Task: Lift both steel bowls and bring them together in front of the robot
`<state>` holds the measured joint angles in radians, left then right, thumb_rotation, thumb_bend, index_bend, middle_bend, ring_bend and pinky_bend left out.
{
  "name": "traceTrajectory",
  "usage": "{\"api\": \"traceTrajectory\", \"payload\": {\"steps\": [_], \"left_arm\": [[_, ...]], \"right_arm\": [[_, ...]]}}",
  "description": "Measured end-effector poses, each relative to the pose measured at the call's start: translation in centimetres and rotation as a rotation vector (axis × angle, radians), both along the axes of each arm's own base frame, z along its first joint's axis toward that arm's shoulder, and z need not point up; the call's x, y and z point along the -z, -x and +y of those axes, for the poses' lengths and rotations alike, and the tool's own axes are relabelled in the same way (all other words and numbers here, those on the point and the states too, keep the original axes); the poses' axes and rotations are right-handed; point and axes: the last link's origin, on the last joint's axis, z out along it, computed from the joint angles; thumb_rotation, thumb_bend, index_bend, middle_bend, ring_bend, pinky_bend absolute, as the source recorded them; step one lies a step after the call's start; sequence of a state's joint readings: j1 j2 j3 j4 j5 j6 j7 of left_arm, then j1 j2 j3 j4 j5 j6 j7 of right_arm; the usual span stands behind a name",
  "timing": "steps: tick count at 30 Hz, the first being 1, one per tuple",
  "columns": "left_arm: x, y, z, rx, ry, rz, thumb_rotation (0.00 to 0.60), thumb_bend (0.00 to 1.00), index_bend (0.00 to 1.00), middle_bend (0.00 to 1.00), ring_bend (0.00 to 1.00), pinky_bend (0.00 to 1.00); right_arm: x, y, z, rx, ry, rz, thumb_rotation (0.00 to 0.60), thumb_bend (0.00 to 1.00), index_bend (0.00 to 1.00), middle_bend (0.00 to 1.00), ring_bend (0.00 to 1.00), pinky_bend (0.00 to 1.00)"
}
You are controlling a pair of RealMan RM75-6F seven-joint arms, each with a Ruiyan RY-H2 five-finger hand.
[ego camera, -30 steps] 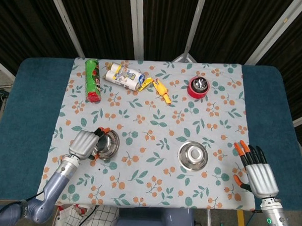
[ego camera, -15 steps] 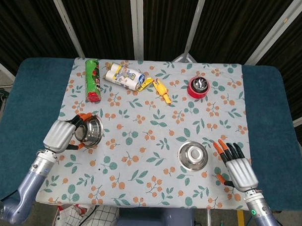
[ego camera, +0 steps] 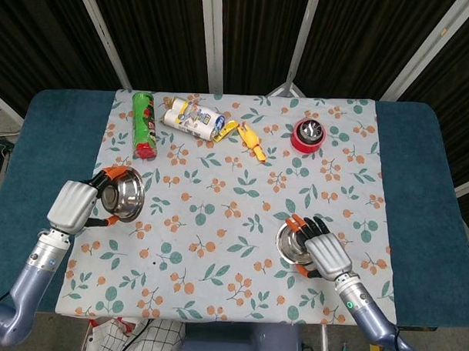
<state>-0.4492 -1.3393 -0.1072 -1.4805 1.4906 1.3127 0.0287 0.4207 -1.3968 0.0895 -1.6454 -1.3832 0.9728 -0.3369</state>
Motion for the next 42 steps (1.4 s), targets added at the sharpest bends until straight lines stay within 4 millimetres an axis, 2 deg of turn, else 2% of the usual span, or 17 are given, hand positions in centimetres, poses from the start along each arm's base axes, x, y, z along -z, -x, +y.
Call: {"api": "traceTrajectory", "payload": {"steps": [5,9,11,13,15,16,18,20,25,27,30,35,42], "left_arm": [[0.0,0.4,0.1,-0.005,0.002,0.004,0.6,0.33,0.55,0.71,0.54,0.69],[0.2,0.4,0.1,-0.002,0.006,0.004,0.6,0.33,0.55,0.71,0.54,0.69],[0.3,0.3,0.1,0.002,0.008,0.004,0.6,0.33,0.55,0.71,0.54,0.69],[0.5,0.2,0.1,0.007,0.01,0.004,0.6,0.33,0.55,0.71,0.54,0.69],[0.5,0.1,0.0,0.013,0.011,0.005,0.6,0.33,0.55,0.71,0.54,0.69],[0.6,0.0,0.0,0.016,0.01,0.005,0.6,0.33,0.55,0.71,0.54,0.69],[0.6,-0.1,0.0,0.02,0.01,0.003,0.6,0.33,0.55,0.71,0.54,0.69],[0.7,-0.2,-0.1,0.022,0.011,0.004,0.6,0.33,0.55,0.71,0.54,0.69],[0.8,-0.4,-0.1,0.024,0.014,0.006,0.6,0.33,0.55,0.71,0.54,0.69],[0.9,-0.4,-0.1,0.024,0.015,0.007,0.6,0.33,0.55,0.71,0.54,0.69],[0.9,-0.4,-0.1,0.023,0.014,0.011,0.6,0.34,0.55,0.71,0.54,0.69],[0.8,-0.4,-0.1,0.027,0.014,0.004,0.6,0.34,0.55,0.71,0.54,0.69],[0.9,-1.0,-0.4,0.061,0.02,-0.022,0.6,0.34,0.55,0.71,0.54,0.69]], "right_arm": [[1.0,0.3,-0.9,0.024,-0.023,0.019,0.524,0.34,0.0,0.0,0.0,0.06],[1.5,0.4,-1.1,0.036,-0.038,0.031,0.525,0.34,0.0,0.0,0.0,0.11],[1.6,0.4,-1.1,0.034,-0.041,0.038,0.525,0.34,0.0,0.0,0.0,0.21],[1.7,0.6,-1.1,0.036,-0.046,0.048,0.526,0.34,0.0,0.01,0.05,0.32],[1.8,0.8,-1.2,0.043,-0.051,0.058,0.552,0.34,0.02,0.12,0.21,0.51],[1.9,0.9,-1.3,0.05,-0.055,0.064,0.566,0.34,0.04,0.17,0.26,0.56],[2.0,1.1,-1.4,0.061,-0.059,0.072,0.596,0.34,0.2,0.31,0.4,0.68],[2.0,1.2,-1.5,0.073,-0.064,0.077,0.6,0.35,0.33,0.4,0.49,0.74],[2.1,1.2,-1.7,0.078,-0.053,0.086,0.6,0.35,0.58,0.59,0.65,0.88],[2.1,1.2,-1.8,0.079,-0.045,0.085,0.6,0.34,0.7,0.69,0.74,0.95],[2.1,1.2,-1.9,0.081,-0.028,0.079,0.6,0.34,0.85,0.8,0.85,1.0],[2.0,1.1,-2.0,0.075,0.005,0.064,0.6,0.35,0.98,0.9,0.94,1.0],[1.0,0.0,-2.0,0.071,0.063,-0.03,0.6,0.34,1.0,0.92,0.95,1.0]]}}
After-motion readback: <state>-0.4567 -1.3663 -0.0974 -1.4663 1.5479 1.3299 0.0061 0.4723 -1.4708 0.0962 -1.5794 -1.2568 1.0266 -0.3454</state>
